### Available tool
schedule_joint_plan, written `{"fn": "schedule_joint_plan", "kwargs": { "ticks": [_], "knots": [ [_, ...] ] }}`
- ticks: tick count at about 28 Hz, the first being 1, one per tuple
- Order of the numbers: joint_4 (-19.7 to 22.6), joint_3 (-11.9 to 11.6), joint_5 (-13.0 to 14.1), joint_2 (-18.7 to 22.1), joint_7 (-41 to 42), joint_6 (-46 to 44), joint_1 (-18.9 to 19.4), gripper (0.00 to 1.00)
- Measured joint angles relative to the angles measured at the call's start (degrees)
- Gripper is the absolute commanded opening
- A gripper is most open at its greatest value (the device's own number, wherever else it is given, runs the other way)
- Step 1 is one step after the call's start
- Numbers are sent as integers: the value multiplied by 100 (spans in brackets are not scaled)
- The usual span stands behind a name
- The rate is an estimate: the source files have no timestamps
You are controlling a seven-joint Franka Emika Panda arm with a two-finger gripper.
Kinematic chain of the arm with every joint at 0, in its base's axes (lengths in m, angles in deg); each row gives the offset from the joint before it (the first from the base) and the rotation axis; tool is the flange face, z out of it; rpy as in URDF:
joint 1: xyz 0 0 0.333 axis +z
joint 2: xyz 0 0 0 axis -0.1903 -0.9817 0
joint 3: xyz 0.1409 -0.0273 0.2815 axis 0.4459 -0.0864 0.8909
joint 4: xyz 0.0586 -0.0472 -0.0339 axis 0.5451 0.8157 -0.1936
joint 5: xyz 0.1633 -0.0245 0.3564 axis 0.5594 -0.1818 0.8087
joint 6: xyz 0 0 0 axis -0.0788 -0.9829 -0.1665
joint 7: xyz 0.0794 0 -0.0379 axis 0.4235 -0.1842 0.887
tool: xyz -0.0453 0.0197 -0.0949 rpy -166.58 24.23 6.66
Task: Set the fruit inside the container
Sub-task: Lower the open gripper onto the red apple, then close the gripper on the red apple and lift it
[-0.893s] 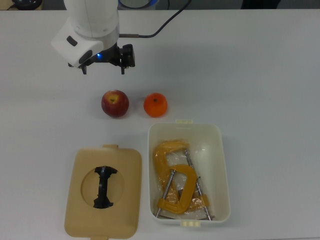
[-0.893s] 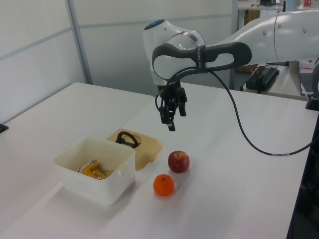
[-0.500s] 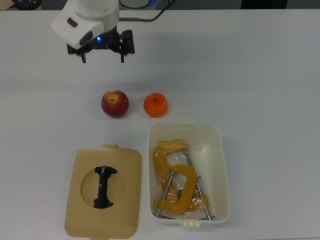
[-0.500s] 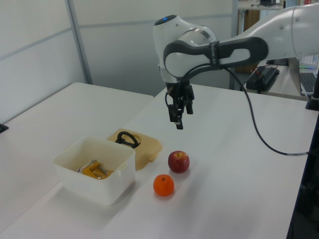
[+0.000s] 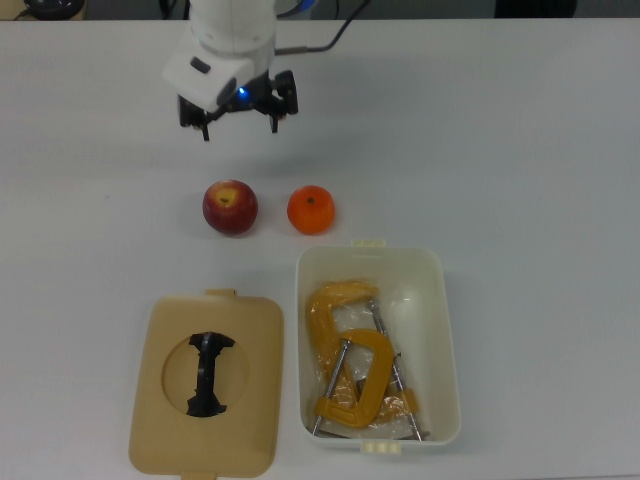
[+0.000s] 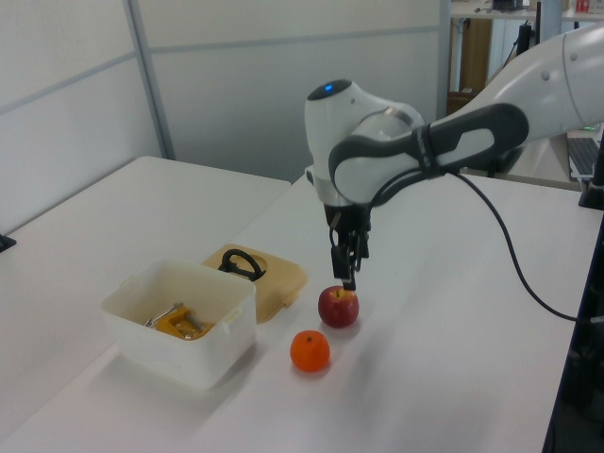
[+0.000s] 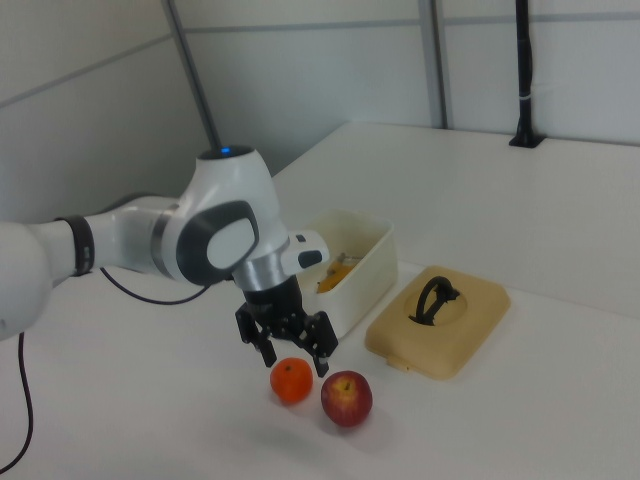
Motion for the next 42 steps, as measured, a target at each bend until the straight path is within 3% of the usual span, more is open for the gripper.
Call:
{"fn": "schedule_joint_plan", "kwargs": {
  "ticks": [9, 19, 20, 21, 22, 23, 28, 38, 42],
  "knots": [
    [73, 2, -34, -616, 0, 959, -35, 100],
    [70, -16, -552, -1023, 0, 1324, -145, 100],
    [69, -15, -568, -1049, 0, 1349, -149, 96],
    [69, -15, -579, -1073, 0, 1372, -153, 82],
    [69, -15, -585, -1094, 0, 1385, -157, 67],
    [68, -15, -590, -1112, 0, 1390, -160, 44],
    [29, -16, -595, -1134, 0, 1392, -166, 3],
    [-356, -32, -561, -1085, -6, 1362, -220, 0],
    [-866, -36, -33, -1045, -6, 1259, -274, 1]
  ]
}}
